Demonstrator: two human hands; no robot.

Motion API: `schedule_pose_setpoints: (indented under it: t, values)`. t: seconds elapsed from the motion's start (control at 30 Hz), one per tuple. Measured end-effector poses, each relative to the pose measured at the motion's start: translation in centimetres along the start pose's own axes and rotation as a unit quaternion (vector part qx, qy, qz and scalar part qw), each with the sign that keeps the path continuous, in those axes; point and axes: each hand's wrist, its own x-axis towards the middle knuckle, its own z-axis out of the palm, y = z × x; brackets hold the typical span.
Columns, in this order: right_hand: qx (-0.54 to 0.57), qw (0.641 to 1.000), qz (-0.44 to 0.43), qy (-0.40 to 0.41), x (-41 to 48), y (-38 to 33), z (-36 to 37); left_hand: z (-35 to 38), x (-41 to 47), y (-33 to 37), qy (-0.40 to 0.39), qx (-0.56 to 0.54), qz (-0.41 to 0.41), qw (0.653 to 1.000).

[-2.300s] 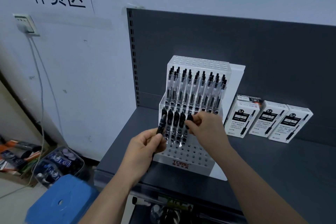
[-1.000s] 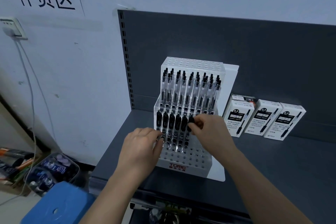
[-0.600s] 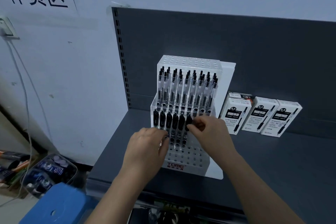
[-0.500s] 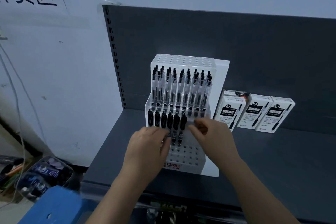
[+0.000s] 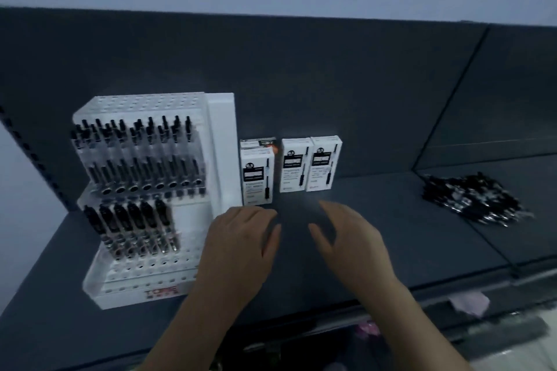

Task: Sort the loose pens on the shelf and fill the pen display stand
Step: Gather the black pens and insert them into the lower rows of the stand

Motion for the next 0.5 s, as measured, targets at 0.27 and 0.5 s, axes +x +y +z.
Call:
schedule_pose_setpoints:
  t: [0.27, 0.5]
  values:
    - [-0.070, 0.994, 0.070, 0.036, -3.7, 14.8, -8.4, 7.9, 3.8, 14.2, -0.039, -0.046, 0.061, 0.996]
    - [-0.119, 0.985, 0.119, 0.040, -6.1, 27.9, -15.3, 15.2, 7.1, 27.0, -0.061, -0.077, 0.089, 0.991]
